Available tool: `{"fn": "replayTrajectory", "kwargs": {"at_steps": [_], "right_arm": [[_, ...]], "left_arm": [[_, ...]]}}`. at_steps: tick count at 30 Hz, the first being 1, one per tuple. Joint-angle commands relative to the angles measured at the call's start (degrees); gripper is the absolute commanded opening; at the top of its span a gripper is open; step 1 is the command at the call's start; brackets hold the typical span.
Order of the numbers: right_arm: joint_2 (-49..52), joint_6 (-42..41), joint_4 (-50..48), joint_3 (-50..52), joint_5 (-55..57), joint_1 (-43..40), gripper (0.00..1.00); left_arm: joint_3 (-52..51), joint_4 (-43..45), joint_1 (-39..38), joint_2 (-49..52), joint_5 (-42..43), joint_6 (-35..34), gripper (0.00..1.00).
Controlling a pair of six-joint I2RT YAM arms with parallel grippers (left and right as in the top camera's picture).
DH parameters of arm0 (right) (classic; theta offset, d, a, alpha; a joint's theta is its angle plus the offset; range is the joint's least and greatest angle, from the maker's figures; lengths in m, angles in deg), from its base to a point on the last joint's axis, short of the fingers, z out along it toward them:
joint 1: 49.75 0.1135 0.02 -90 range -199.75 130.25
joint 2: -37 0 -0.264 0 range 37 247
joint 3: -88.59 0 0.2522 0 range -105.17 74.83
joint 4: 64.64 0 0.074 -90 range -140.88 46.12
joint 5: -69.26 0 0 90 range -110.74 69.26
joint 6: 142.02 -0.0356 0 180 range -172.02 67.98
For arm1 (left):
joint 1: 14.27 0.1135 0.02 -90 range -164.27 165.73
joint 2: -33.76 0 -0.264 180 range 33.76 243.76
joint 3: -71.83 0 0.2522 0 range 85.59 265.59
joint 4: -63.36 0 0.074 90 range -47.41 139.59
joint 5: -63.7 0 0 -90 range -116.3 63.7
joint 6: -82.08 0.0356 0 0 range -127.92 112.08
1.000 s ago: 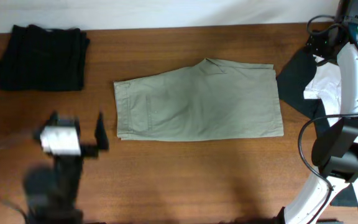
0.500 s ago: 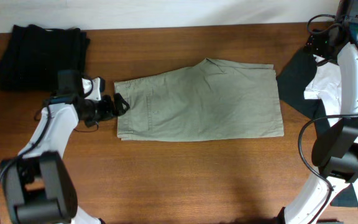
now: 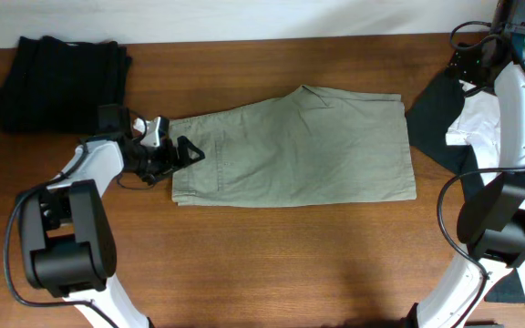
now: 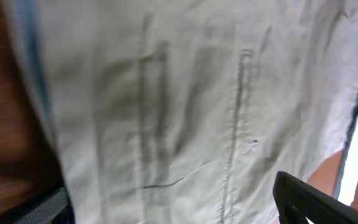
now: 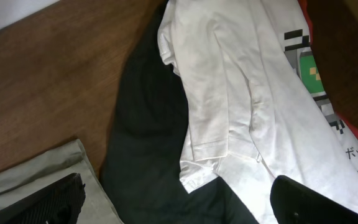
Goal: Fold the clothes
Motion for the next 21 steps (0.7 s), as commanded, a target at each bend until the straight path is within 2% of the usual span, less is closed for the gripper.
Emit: {"fn": "replayTrajectory", "kwargs": {"at_steps": [1,2,4,7,13,15,21], "right_arm": [[-0.76,0.15,-0.04,-0.61,0.87,0.2,0.99],[-0.76,0.15,-0.04,-0.61,0.87,0.2,0.99],[-0.76,0.15,-0.04,-0.61,0.87,0.2,0.99],[-0.76,0.13,-0.04,-0.61,0.87,0.2,0.99],[-0.76,0.13,-0.04,-0.63,0.87,0.2,0.99],[-0.76,0.15,-0.04,-0.61,0.87,0.2,0.99],[-0.76,0.15,-0.02,-0.63,0.87,0.2,0.99]], "left_arm": [[-2.84,-0.15,-1.86,6.84,-3.96,1.14,0.53],[-2.84,0.13,-1.79,6.84,-4.48,1.16,0.29],[-2.73,0.63,-1.68,6.84,-4.98,1.16,0.01],[1.01,-4.52,0.61,6.8,-10.84,1.16,0.01],[25.68,-32.37,8.28,6.67,-25.9,1.18,0.0],[38.64,-44.02,8.59,6.67,-32.0,0.2,0.0],[60.89,-58.84,6.73,6.6,-33.92,-1.42,0.0]]}}
